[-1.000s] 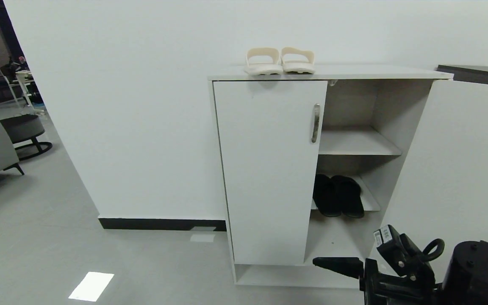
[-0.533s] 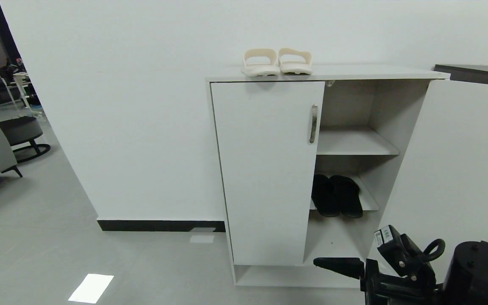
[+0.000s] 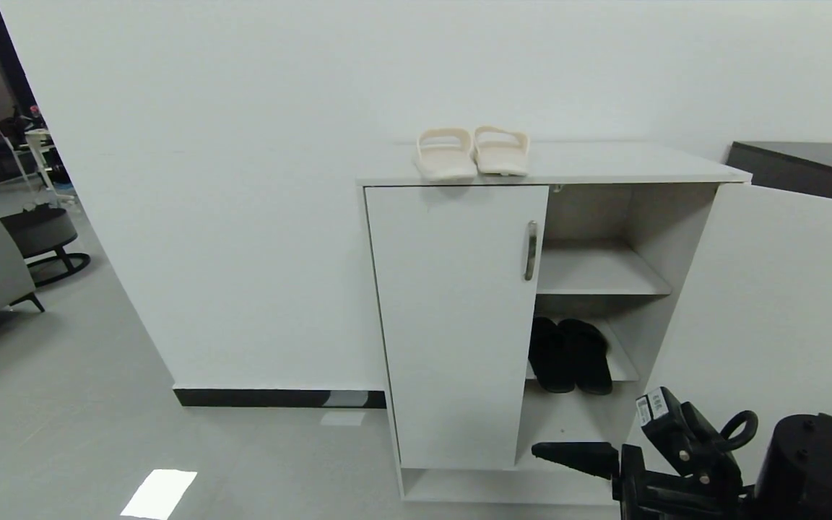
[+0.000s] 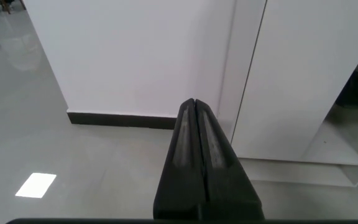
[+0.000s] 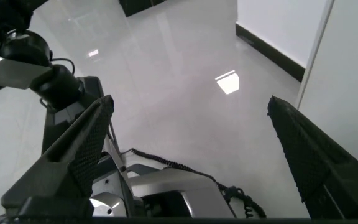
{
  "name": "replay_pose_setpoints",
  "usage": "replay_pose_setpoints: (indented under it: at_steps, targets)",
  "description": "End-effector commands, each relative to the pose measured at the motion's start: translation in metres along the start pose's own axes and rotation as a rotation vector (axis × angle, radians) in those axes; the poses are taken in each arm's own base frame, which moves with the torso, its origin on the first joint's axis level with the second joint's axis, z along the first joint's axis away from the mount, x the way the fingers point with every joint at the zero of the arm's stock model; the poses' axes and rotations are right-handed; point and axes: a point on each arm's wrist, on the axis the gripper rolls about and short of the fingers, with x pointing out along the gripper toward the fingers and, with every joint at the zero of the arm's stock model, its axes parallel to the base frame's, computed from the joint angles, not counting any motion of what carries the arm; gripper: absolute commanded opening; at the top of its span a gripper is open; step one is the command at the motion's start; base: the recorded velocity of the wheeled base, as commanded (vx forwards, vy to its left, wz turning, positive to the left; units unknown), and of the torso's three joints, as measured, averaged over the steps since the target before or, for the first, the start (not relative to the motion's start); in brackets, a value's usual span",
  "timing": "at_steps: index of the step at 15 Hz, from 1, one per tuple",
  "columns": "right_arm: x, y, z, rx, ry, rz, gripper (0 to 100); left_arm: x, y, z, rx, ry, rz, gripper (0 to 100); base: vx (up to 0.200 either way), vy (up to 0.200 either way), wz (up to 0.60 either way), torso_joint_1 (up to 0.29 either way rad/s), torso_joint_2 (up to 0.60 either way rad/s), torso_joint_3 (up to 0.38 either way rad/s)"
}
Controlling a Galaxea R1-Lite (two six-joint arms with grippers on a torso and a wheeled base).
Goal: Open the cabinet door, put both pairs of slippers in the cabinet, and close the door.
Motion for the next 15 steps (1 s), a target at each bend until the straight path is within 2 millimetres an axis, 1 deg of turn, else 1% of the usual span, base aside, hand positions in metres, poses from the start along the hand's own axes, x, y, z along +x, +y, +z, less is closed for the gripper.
replay_pose_setpoints:
  at_steps: [1, 10, 15]
  targets:
    - [0.0007, 0.0001, -0.0009, 0.002, 0.004, 0.002, 100, 0.0001, 0.0, 0.0, 0.0, 0.002, 0.001, 0, 0.0, 0.0, 0.0, 0.168, -0.48, -0.295]
    - [0.0005, 0.0001, -0.0012, 0.001, 0.005, 0.0, 100, 0.0001, 0.0, 0.0, 0.0, 0.002, 0.001, 0, 0.0, 0.0, 0.0, 0.195, -0.48, -0.282]
    - [0.0001, 0.0003, -0.0012, -0.001, 0.005, 0.0, 100, 0.0001, 0.0, 0.0, 0.0, 0.002, 0.001, 0, 0.0, 0.0, 0.0, 0.23, -0.52, -0.291]
